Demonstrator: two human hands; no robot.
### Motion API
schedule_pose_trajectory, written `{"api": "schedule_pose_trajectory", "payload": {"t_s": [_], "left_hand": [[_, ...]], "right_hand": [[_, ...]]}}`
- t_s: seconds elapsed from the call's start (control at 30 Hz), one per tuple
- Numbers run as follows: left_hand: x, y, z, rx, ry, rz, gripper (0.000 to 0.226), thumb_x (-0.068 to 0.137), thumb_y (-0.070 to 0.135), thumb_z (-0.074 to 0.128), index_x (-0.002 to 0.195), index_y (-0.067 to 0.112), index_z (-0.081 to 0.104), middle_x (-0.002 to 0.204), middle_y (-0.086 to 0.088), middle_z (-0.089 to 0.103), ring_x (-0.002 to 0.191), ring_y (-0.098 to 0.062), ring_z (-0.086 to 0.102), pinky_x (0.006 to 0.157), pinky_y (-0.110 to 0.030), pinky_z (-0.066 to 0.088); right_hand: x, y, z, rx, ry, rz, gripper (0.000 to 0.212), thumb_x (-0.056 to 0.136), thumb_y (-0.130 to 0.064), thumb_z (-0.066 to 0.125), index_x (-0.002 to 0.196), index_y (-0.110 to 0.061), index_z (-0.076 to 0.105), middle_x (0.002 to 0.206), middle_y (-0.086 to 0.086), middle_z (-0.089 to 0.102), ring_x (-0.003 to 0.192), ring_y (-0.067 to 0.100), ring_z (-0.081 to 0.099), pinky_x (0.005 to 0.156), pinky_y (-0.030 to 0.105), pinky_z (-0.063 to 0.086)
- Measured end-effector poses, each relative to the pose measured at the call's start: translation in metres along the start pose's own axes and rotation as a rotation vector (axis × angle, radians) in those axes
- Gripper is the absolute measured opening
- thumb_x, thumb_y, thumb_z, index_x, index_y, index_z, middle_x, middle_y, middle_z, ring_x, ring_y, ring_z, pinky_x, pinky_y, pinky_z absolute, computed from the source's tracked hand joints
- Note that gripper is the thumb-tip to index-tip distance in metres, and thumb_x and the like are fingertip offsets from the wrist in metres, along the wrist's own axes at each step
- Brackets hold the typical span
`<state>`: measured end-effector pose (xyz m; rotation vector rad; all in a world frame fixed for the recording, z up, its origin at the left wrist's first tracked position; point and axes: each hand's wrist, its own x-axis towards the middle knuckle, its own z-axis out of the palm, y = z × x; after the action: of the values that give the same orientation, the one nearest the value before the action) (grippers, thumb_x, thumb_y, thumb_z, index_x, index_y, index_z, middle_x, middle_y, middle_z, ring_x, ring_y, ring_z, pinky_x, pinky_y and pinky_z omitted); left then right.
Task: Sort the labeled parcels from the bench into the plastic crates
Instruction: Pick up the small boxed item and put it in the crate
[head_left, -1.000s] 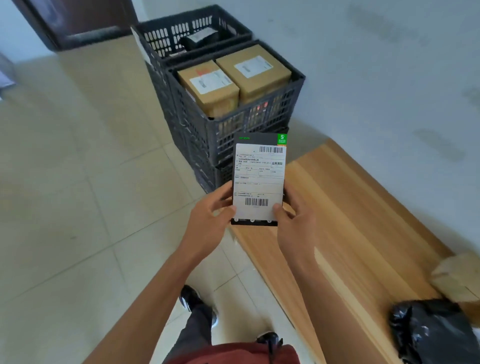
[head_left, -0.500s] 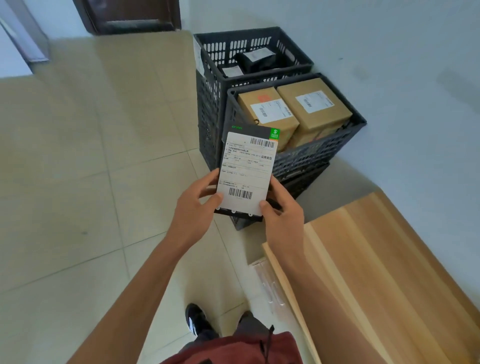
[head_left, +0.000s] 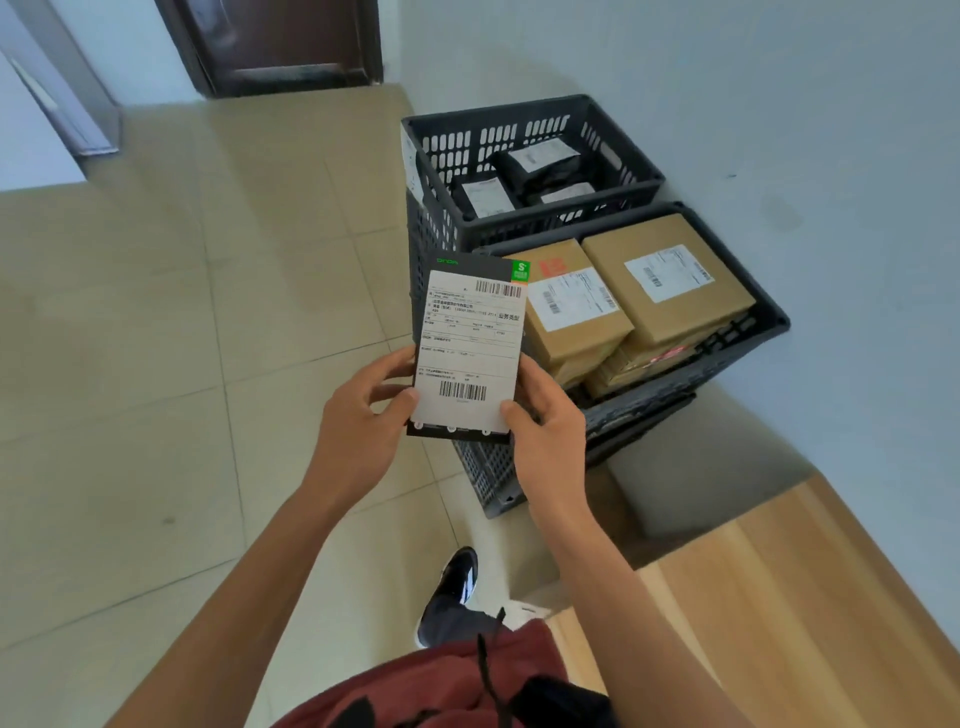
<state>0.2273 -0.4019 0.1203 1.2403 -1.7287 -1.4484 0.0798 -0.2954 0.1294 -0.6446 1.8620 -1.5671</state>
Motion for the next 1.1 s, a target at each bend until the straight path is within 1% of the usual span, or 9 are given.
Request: {"api": "schedule_pose_trajectory", "payload": {"t_s": [0.23, 0.4, 0.5, 0.6, 0.73, 0.87, 0.97, 1.03, 1.1], "left_hand": [[0.087, 0.019, 0.022, -0.017, 0.009, 0.001, 0.049, 0.099, 0.004, 0.058, 0.135, 0.036, 0.066, 0.122, 0.02, 0.072, 0.112, -0.01, 0.07, 0.098, -0.047, 0.059], [0.141, 0.026, 0.027, -0.017, -0.015, 0.0, 0.048, 0.099, 0.003, 0.057, 0.128, 0.04, 0.068, 0.118, 0.022, 0.073, 0.111, -0.009, 0.069, 0.096, -0.049, 0.059], [0.178, 0.028, 0.025, -0.008, -0.04, -0.007, 0.049, 0.099, 0.001, 0.057, 0.125, 0.042, 0.067, 0.119, 0.022, 0.072, 0.11, -0.006, 0.069, 0.097, -0.046, 0.058], [0.222, 0.03, 0.017, 0.003, -0.082, 0.0, 0.051, 0.099, 0.001, 0.057, 0.124, 0.045, 0.065, 0.122, 0.024, 0.071, 0.11, -0.005, 0.069, 0.1, -0.04, 0.057], [0.29, 0.027, -0.002, 0.004, -0.149, -0.012, 0.048, 0.1, 0.002, 0.058, 0.126, 0.043, 0.065, 0.122, 0.026, 0.07, 0.114, -0.007, 0.068, 0.101, -0.035, 0.055], [0.358, 0.031, -0.023, 0.035, -0.233, -0.016, 0.044, 0.102, 0.005, 0.057, 0.135, 0.033, 0.066, 0.125, 0.022, 0.07, 0.118, -0.01, 0.067, 0.102, -0.037, 0.055], [0.4, 0.039, -0.027, 0.057, -0.311, 0.004, 0.044, 0.102, 0.005, 0.056, 0.132, 0.036, 0.066, 0.124, 0.023, 0.07, 0.117, -0.005, 0.066, 0.101, -0.037, 0.056], [0.422, 0.045, -0.022, 0.079, -0.38, 0.022, 0.043, 0.102, 0.006, 0.056, 0.135, 0.031, 0.066, 0.124, 0.021, 0.071, 0.114, 0.001, 0.066, 0.097, -0.029, 0.056], [0.437, 0.051, -0.013, 0.095, -0.45, 0.045, 0.043, 0.102, 0.006, 0.056, 0.138, 0.027, 0.065, 0.124, 0.02, 0.07, 0.109, 0.009, 0.064, 0.087, -0.015, 0.054]], "right_hand": [[0.096, -0.014, 0.009, 0.027, -0.004, 0.024, 0.06, 0.1, 0.009, 0.047, 0.144, -0.029, 0.059, 0.135, -0.02, 0.067, 0.125, -0.006, 0.06, 0.098, 0.019, 0.055], [0.14, -0.021, 0.021, 0.04, 0.01, 0.044, 0.059, 0.1, 0.009, 0.046, 0.139, -0.032, 0.06, 0.131, -0.021, 0.068, 0.121, -0.008, 0.061, 0.094, 0.015, 0.054], [0.167, -0.022, 0.037, 0.019, 0.049, 0.05, 0.06, 0.098, 0.011, 0.047, 0.136, -0.034, 0.06, 0.125, -0.025, 0.067, 0.114, -0.014, 0.061, 0.089, 0.01, 0.053], [0.2, -0.024, 0.059, -0.011, 0.08, 0.041, 0.06, 0.096, 0.014, 0.049, 0.137, -0.03, 0.059, 0.128, -0.02, 0.066, 0.113, -0.016, 0.06, 0.086, 0.005, 0.049], [0.25, -0.026, 0.098, -0.036, 0.13, 0.068, 0.058, 0.098, 0.011, 0.052, 0.14, -0.028, 0.059, 0.135, -0.016, 0.066, 0.12, -0.008, 0.061, 0.092, 0.011, 0.053], [0.293, -0.039, 0.137, -0.061, 0.174, 0.097, 0.06, 0.1, 0.005, 0.054, 0.128, -0.049, 0.055, 0.127, -0.033, 0.063, 0.122, -0.012, 0.057, 0.095, 0.014, 0.053], [0.32, -0.046, 0.154, -0.039, 0.237, 0.114, 0.061, 0.1, 0.007, 0.054, 0.126, -0.048, 0.055, 0.124, -0.034, 0.063, 0.123, -0.012, 0.057, 0.089, 0.006, 0.049], [0.335, -0.045, 0.157, -0.028, 0.292, 0.125, 0.058, 0.099, 0.006, 0.056, 0.131, -0.044, 0.056, 0.125, -0.03, 0.065, 0.125, -0.008, 0.058, 0.09, 0.007, 0.049], [0.348, -0.044, 0.154, -0.025, 0.347, 0.129, 0.057, 0.099, 0.004, 0.058, 0.135, -0.04, 0.057, 0.124, -0.03, 0.067, 0.125, -0.008, 0.059, 0.093, 0.009, 0.05]]}}
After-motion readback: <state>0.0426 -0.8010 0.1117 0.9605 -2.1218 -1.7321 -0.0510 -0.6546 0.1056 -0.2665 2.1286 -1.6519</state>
